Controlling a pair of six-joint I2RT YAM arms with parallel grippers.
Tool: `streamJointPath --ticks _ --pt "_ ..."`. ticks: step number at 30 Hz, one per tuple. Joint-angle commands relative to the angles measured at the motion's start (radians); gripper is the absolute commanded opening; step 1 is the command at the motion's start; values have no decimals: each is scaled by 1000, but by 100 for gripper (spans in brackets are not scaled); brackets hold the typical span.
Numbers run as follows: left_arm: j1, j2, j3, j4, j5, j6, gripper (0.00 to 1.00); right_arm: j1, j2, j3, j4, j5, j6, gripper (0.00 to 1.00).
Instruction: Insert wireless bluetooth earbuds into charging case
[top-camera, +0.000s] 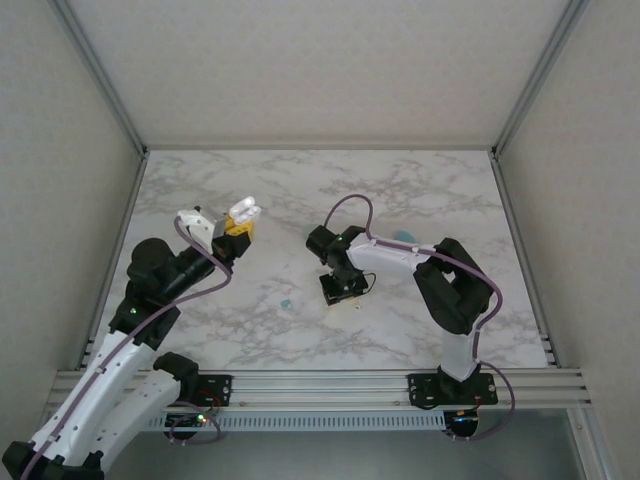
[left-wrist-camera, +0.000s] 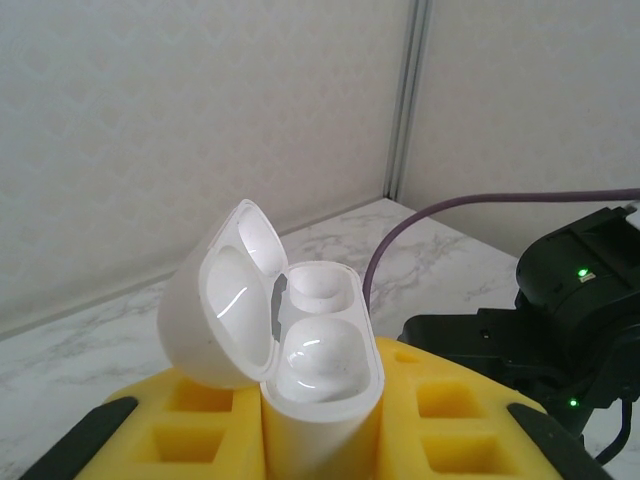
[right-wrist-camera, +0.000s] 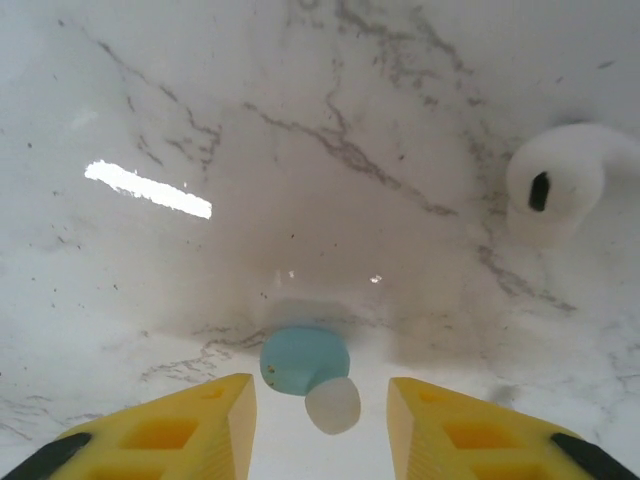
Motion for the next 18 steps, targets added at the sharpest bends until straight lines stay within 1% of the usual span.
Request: streamJointPath --ticks 1,4,6,8,12,13,16,18 --pt "9 3 30 45 31 -14 16 1 -5 53 -57 72 -3 45" --pt "9 6 29 45 34 -15 16 2 6 87 -94 132 -33 48" --pt "9 6 27 48 36 -18 16 1 4 99 -91 138 -63 48" --pt "9 4 23 50 36 -22 16 3 9 117 -88 108 -95 48" --pt "9 -4 26 49 29 -23 16 16 26 120 -66 -18 -185 47" --pt "9 -5 26 47 26 -21 16 17 31 114 -59 -23 -195 47" --pt "9 -3 26 46 26 -22 16 16 62 119 -63 2 -201 39" --pt "8 3 27 46 31 -26 16 17 80 128 -63 2 -196 38"
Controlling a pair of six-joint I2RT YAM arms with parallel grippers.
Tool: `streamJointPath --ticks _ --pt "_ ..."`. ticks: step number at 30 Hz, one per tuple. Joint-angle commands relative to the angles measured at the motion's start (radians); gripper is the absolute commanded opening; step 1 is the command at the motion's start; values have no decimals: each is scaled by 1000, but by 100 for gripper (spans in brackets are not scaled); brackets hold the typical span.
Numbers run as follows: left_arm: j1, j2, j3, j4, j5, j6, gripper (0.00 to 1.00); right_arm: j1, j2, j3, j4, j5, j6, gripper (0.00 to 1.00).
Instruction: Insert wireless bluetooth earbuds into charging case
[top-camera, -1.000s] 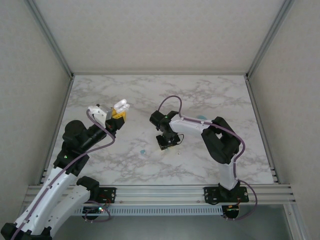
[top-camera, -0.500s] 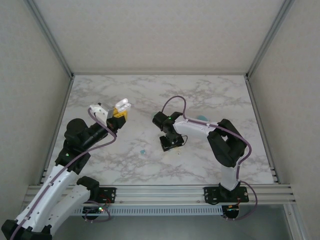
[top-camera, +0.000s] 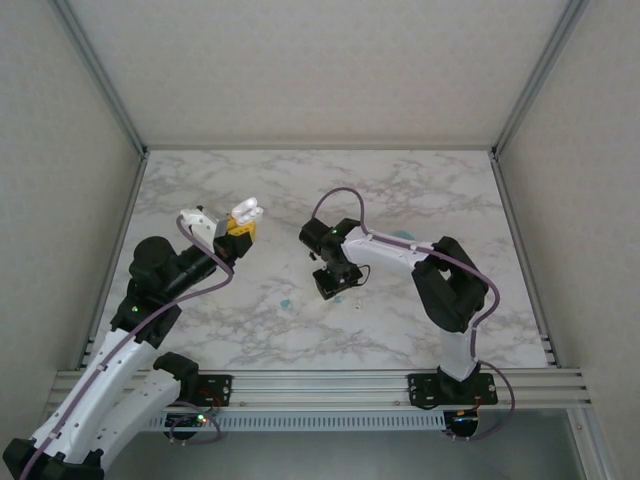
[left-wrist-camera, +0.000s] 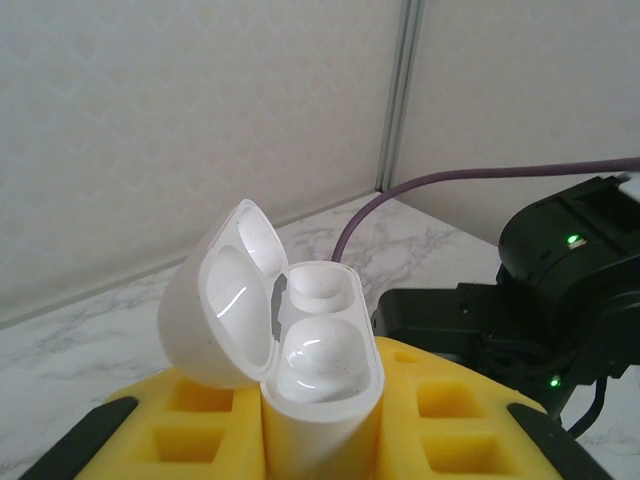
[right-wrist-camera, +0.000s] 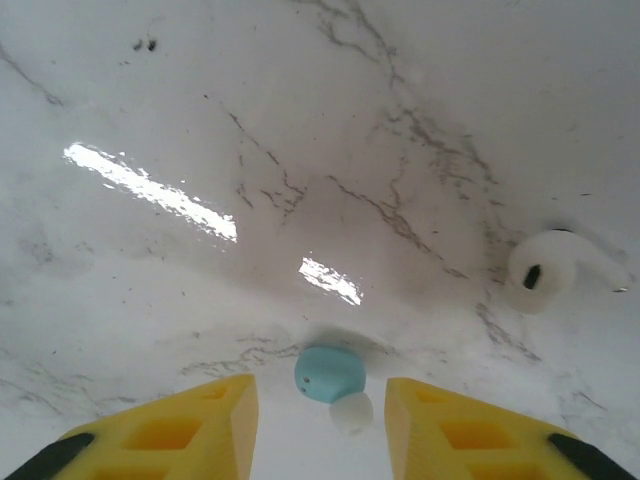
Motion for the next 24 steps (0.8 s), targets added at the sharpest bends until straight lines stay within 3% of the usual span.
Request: streamJointPath --ticks 1,11,17,24 --pt "9 -9 27 46 16 -18 16 7 42 20 -8 -15 -30 37" --pt "9 5 33 48 19 -19 17 4 60 -15 9 9 -50 33" --pt "9 12 36 52 21 -22 17 5 62 -15 7 -33 -129 43" --pt "9 8 37 49 17 -20 17 7 89 -15 -8 -17 -213 42"
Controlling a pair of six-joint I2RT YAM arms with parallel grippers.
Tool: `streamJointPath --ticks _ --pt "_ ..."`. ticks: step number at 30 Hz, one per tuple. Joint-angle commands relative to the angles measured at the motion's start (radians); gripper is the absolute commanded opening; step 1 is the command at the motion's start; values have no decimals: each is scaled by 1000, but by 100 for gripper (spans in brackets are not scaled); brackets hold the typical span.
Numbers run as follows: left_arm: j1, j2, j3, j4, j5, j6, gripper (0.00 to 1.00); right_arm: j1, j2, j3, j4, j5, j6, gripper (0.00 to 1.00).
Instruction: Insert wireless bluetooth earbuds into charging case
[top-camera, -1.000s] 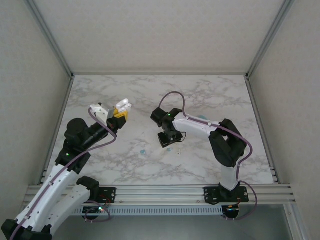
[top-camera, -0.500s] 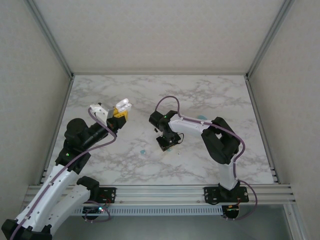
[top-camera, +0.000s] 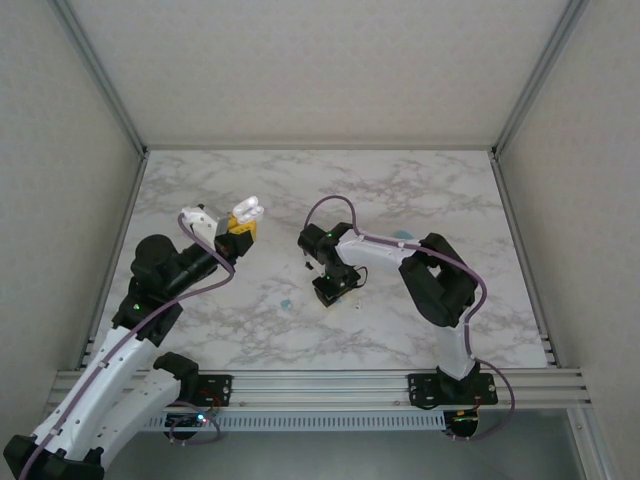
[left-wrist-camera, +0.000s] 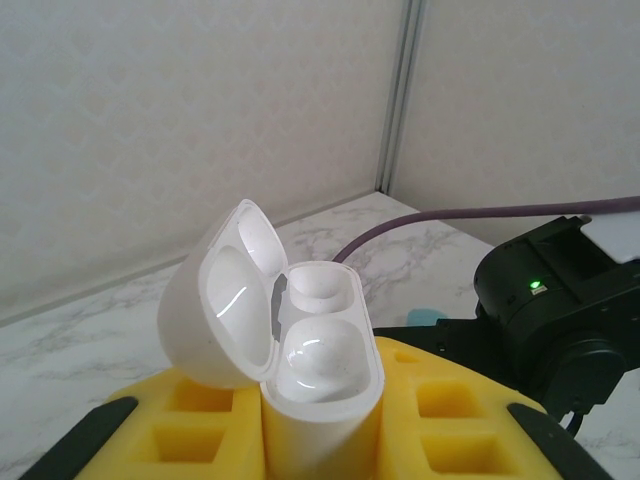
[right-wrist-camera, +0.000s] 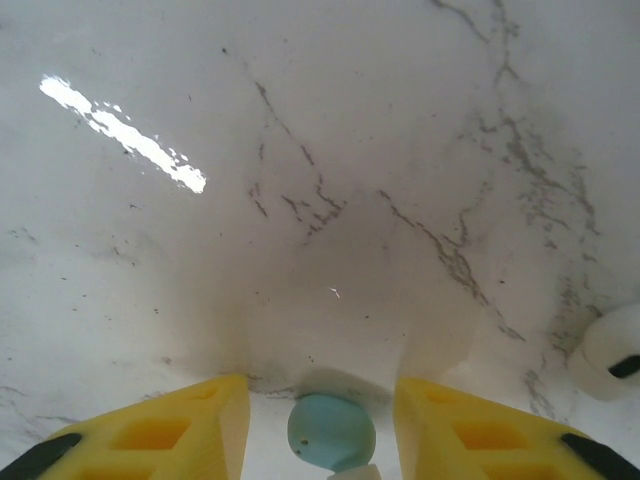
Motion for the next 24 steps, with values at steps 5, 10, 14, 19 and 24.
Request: streamJointPath --ticks 5,10,14,19,24 --pt "9 -9 35 33 13 -13 17 6 33 -3 -34 23 -50 33" --pt "9 -3 37 34 12 -11 17 7 24 -8 -45 39 -34 29" --pt "9 6 39 39 17 -11 17 -4 18 -4 -47 27 6 25" --pt "9 7 40 39 17 -11 17 -19 -9 -15 -17 -105 79 24" --pt "9 7 40 39 16 -10 17 -23 -35 -53 62 -302 149 25"
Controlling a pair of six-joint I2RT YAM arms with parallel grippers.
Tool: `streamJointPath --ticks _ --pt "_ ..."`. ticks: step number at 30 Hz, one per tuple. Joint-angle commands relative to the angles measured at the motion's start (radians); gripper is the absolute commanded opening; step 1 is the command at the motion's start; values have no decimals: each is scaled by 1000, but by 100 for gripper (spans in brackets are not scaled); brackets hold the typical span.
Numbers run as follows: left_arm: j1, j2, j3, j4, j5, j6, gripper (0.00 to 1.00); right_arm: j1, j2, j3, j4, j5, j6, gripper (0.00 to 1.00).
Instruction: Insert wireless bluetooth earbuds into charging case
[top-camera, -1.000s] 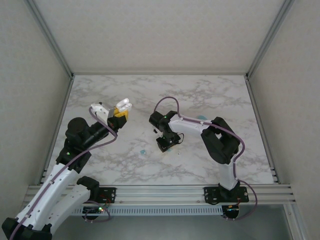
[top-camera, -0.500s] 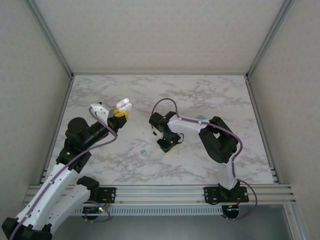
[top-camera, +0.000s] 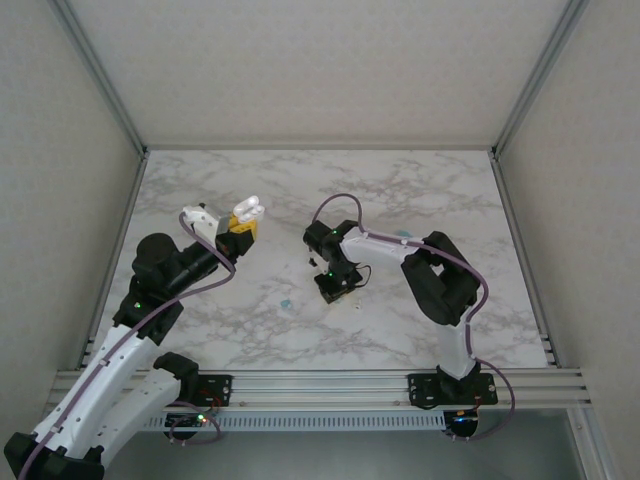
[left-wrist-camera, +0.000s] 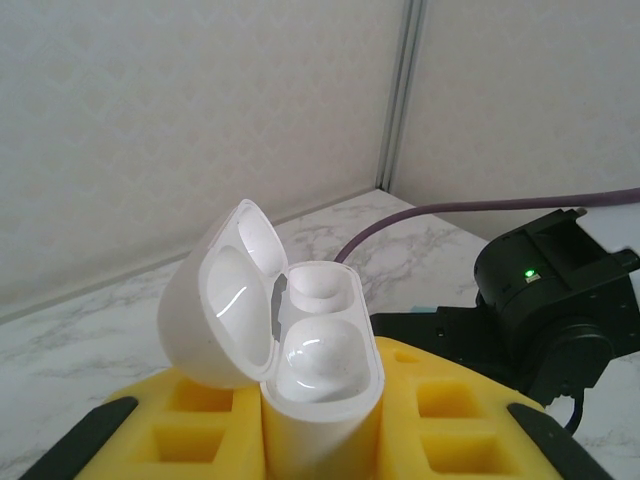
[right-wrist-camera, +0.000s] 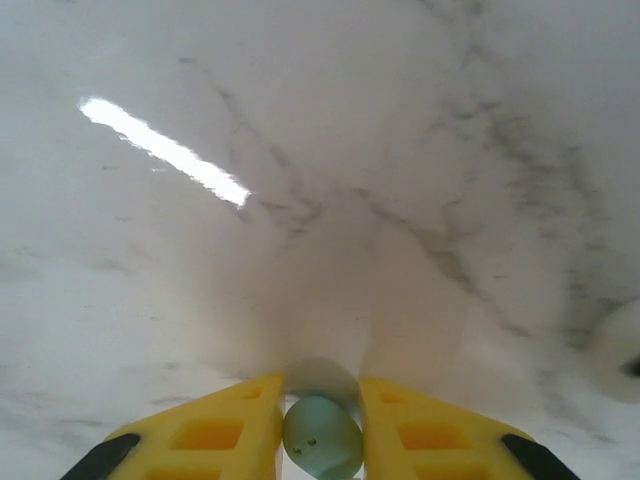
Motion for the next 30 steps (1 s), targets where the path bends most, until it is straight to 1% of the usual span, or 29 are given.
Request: streamJointPath --ticks 1,4,6,9,12,15,17,19,20,23,27,30 --pt "9 -7 36 40 16 -12 17 12 -23 -39 52 -204 84 25" --pt "9 -5 35 45 18 -17 17 7 -19 -69 114 -282 140 26" --pt "9 -5 36 46 19 -16 17 4 -6 -67 111 -277 159 26" --pt "9 -6 36 41 18 -16 17 -7 6 -70 105 -225 175 29" --pt "9 -7 41 34 19 -13 17 -11 -7 -65 84 -107 171 33" --pt "9 -9 41 33 18 -13 17 -14 -31 -61 77 -32 160 34" --pt "8 -6 43 33 20 -14 17 -13 -52 -65 84 -11 146 33" --pt "8 -6 44 33 21 -15 17 -13 -73 -60 75 36 135 32" --pt "9 -4 43 34 19 -15 17 -14 -81 -58 71 44 130 32" --pt "9 2 44 38 23 -16 17 -13 -103 -57 79 4 110 33" --pt "8 16 47 48 30 -20 17 -12 -121 -32 59 18 125 37" --pt "8 22 48 56 33 -21 17 -5 -125 -25 61 9 143 37"
